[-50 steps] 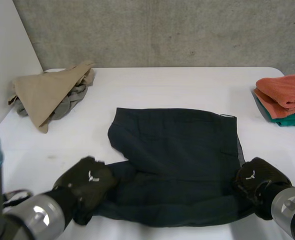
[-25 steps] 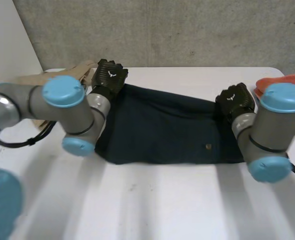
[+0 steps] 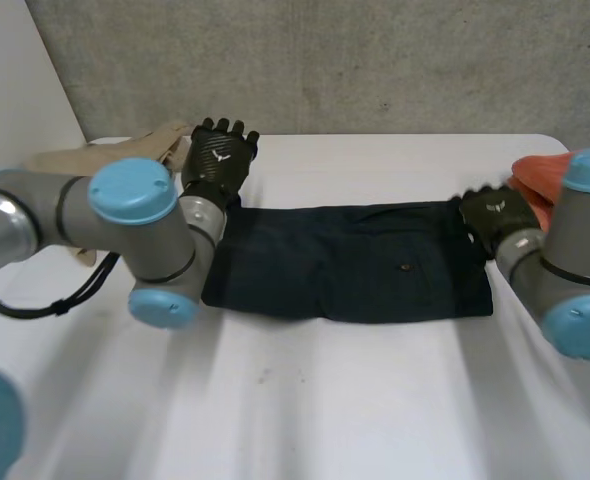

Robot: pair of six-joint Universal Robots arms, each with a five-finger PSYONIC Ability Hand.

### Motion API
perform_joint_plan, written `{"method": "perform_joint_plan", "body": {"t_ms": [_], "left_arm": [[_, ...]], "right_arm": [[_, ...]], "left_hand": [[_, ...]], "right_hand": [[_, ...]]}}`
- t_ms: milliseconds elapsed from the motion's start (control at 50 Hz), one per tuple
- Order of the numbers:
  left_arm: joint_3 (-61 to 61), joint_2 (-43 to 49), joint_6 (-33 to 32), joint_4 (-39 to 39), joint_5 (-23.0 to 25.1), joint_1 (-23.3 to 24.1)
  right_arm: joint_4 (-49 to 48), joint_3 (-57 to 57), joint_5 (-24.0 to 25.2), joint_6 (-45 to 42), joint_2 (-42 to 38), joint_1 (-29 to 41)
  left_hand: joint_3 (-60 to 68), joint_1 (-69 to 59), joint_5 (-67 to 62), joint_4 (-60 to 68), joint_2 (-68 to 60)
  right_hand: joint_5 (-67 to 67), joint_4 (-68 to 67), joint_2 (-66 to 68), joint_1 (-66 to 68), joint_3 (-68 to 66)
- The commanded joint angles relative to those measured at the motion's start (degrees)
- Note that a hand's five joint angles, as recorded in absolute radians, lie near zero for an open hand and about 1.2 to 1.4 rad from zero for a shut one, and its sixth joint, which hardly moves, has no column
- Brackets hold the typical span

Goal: Fold the laundry.

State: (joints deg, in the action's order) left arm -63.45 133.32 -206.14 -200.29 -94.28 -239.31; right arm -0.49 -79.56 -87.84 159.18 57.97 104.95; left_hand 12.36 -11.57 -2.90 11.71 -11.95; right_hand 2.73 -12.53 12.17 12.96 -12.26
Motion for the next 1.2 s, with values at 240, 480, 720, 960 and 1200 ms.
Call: {"method": "perform_joint_plan", "body": {"t_ms": [240,480,720,960,1200], "left_arm": [[-11.6,-6.7,4.0,-0.8,0.7,1.6],[-15.9,-13.3,4.1,-0.7,0.7,1.1],[-22.1,-19.5,5.0,-0.7,0.6,0.3],[-23.1,-21.3,6.1,-0.8,0.3,0.4],[-12.1,-20.4,13.5,0.7,-0.4,5.9]], "right_arm": [[-8.6,-7.7,0.1,-2.9,-1.3,-5.0],[-10.5,-14.6,-4.6,-28.3,9.5,-10.0],[-20.3,-10.8,2.7,-33.5,6.4,19.2],[-20.8,-17.8,13.8,-37.1,4.5,25.4],[-17.1,-15.8,14.7,13.3,21.2,8.7]], "left_hand": [[-2.4,1.6,2.9,-1.7,1.9],[-2.4,1.6,2.9,-1.7,1.9],[-2.4,1.6,2.9,-1.7,1.9],[-2.4,1.6,2.9,-1.7,1.9],[-1.8,1.0,2.3,-1.2,1.4]], "right_hand": [[67.3,-67.5,67.8,67.0,-67.7],[67.3,-67.5,67.8,67.0,-67.7],[67.3,-67.5,67.8,67.0,-67.7],[-2.7,2.5,-2.2,-3.0,2.3],[-2.7,2.5,-2.2,-3.0,2.3]]}}
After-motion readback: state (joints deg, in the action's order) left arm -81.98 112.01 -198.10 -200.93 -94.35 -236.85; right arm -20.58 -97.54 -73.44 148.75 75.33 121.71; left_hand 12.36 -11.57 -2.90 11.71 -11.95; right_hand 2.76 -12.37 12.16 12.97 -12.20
